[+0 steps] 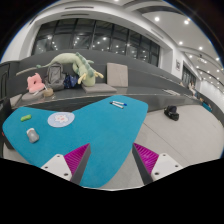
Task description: Arrange mouse
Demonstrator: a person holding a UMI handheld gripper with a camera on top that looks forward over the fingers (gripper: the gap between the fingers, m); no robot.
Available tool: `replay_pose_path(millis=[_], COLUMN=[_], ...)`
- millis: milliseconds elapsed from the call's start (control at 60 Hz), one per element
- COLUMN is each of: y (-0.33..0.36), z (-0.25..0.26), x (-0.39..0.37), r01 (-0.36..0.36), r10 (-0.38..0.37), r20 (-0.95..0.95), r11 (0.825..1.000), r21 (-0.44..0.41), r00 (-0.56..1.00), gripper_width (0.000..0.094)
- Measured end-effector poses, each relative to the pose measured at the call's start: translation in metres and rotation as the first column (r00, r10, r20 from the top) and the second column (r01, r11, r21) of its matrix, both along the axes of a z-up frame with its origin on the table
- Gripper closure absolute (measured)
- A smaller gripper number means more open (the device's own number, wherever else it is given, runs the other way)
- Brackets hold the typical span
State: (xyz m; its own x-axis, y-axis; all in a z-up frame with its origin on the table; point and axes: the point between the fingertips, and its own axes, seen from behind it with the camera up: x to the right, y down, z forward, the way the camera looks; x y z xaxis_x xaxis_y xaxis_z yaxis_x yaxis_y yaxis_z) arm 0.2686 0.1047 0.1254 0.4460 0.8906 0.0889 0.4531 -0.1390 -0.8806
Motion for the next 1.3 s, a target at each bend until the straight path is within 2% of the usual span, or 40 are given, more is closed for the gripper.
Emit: replay_pose_path(millis=[167, 350, 367, 467, 617, 750, 883, 1300], y=[-0.034, -0.105, -0.128, -0.191, -0.279, -0.331, -0.354, -0.35], z=[-0.011, -0.016, -0.015, -0.017, -0.022, -0.039, -0.061, -0.118], x=[-0.02, -0.047, -0.051, -0.067, -0.077, -0.094, -0.124, -0.255], r01=[-0.044, -0.182, -0.188, -0.273, -0.398, -0.462, -0.468, -0.439], r10=[0.044, 0.182, 0.188, 0.273, 0.398, 0.463, 0.47, 0.444], r20=[0.005, -0.004, -0.003, -0.008, -0.016, -0.004, 0.025, 0.114], r11=[0.999, 0.982, 0.981, 0.96, 0.914, 0.885, 0.881, 0.896], r21=[-0.017, -0.05, -0.05, -0.055, -0.076, -0.065, -0.069, -0.068], r00=[0.999, 0.983, 0.982, 0.962, 0.917, 0.887, 0.882, 0.889], gripper_width=[0.0078, 0.0078, 0.0079, 0.0079, 0.0081, 0.0082, 0.0084, 0.0081])
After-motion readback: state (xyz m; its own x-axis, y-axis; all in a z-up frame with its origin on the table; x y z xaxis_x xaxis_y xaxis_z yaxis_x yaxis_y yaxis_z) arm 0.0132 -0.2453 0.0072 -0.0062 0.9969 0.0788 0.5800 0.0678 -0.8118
